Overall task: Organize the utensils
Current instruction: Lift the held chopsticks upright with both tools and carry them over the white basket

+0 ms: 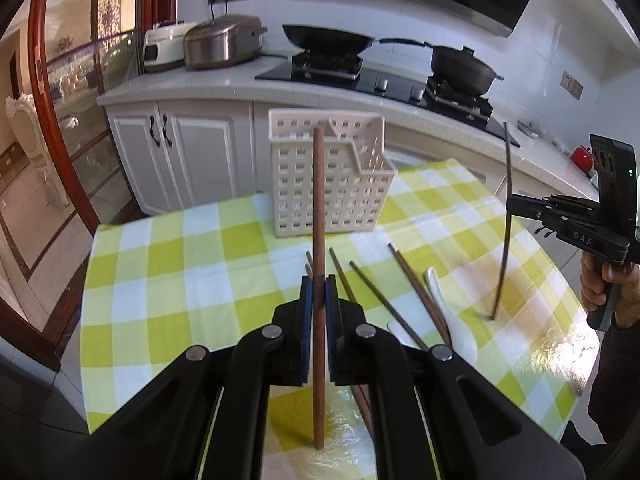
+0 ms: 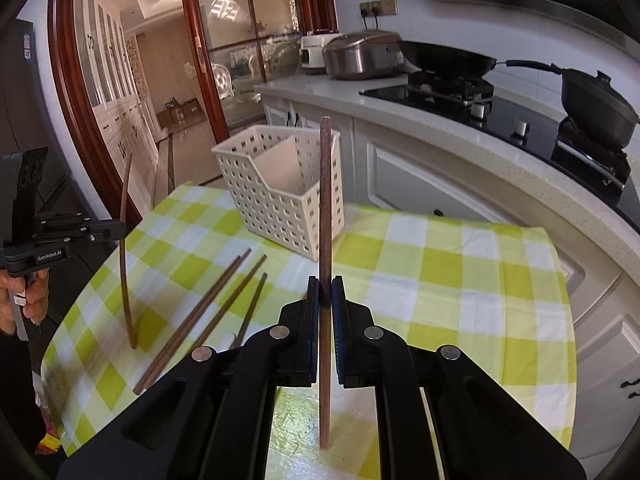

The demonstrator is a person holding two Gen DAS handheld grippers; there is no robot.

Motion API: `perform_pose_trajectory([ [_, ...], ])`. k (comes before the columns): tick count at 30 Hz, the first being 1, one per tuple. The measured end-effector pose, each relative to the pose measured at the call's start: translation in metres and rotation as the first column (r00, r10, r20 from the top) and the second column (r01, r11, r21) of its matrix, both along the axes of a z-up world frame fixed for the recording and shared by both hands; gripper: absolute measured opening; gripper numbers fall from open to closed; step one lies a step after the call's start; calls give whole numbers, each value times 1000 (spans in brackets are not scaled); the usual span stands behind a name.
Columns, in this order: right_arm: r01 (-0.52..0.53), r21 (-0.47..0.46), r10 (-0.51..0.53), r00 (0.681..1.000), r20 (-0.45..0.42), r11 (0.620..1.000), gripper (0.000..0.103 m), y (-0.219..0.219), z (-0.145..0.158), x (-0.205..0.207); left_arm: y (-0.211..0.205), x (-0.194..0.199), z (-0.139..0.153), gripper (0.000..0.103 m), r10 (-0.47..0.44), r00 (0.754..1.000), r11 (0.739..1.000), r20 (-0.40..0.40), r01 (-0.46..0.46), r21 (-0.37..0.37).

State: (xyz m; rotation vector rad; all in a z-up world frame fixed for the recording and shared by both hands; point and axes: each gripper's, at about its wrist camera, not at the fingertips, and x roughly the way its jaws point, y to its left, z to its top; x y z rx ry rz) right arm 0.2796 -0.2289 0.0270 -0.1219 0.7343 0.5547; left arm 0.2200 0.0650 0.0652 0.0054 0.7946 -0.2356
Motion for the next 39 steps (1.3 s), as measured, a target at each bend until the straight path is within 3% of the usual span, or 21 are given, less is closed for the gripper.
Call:
perform_pose_trajectory([
  [6,-1,17,1,1000,22,1000,9,3,17,2,0,6,27,6,6,999,1000,46,-5,-19],
  [9,3,31,-4,999,40,1000,9,7,33,6,-1,11,54,6,9,996,999,92,-6,-31],
  [17,35,81,-49,984,173,996,9,33,117,34,-13,44,145,6,32,964,999,265,-20,-45],
  [22,45,97,-64,977,201,994,9,62,145,61,-23,83,173,6,61,946,998,319,-51,-42],
  [30,93,119,-111,982,150,989,9,94,130,108,-18,139,163,6,158,915,985,371,-118,-127],
  [35,122,95,-131,987,98,988,9,99,97,127,-8,159,129,6,214,909,971,359,-156,-183],
  [39,126,65,-129,991,41,990,9,104,72,135,-8,171,93,6,225,921,968,319,-174,-180],
])
